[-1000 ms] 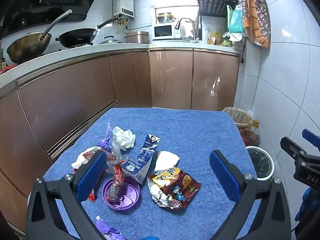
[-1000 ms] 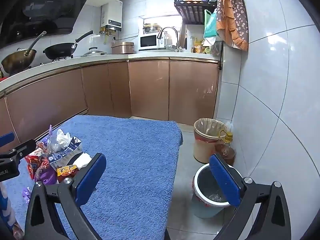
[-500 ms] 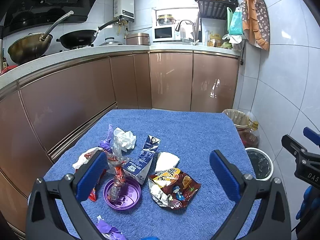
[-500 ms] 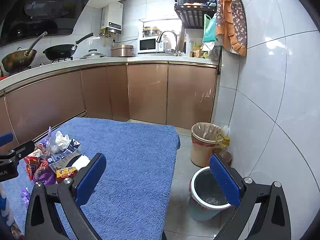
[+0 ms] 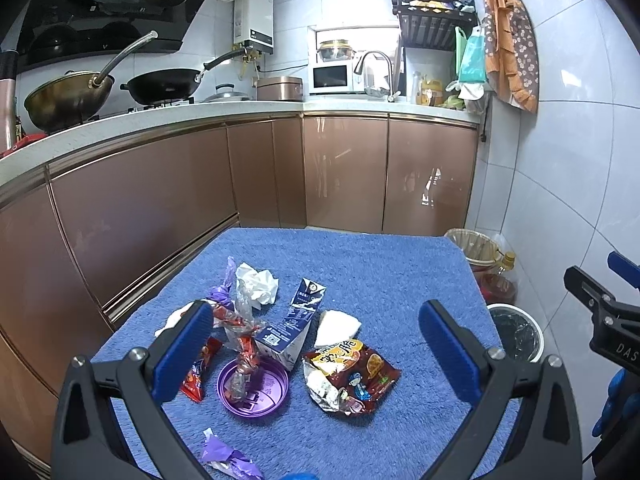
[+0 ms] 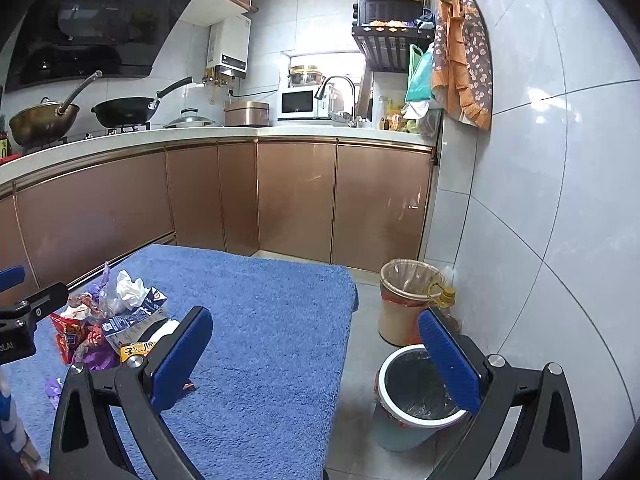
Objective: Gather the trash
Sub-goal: 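Approach the trash pile on the blue towel with both tools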
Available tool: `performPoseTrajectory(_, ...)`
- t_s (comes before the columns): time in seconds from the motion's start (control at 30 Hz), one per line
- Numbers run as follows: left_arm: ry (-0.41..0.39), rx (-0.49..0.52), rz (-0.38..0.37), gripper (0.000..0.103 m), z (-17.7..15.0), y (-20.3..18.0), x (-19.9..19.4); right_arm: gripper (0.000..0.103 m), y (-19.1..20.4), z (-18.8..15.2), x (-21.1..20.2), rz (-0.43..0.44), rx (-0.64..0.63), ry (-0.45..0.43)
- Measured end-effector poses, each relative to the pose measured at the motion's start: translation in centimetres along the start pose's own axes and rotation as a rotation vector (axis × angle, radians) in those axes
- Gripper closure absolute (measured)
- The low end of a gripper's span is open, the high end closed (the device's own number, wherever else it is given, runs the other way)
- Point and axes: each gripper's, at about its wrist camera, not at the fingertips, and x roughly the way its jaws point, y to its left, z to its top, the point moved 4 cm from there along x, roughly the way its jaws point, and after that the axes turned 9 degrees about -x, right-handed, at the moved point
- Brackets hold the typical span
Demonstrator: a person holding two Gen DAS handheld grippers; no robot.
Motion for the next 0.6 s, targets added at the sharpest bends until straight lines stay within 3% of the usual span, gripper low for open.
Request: performPoseTrajectory(0.6, -0.037, -0.015, 0.054, 0.0, 0.5, 0.9, -2.9, 0.0, 0.7, 1.2, -1.3, 0.048, -0.003, -0.054)
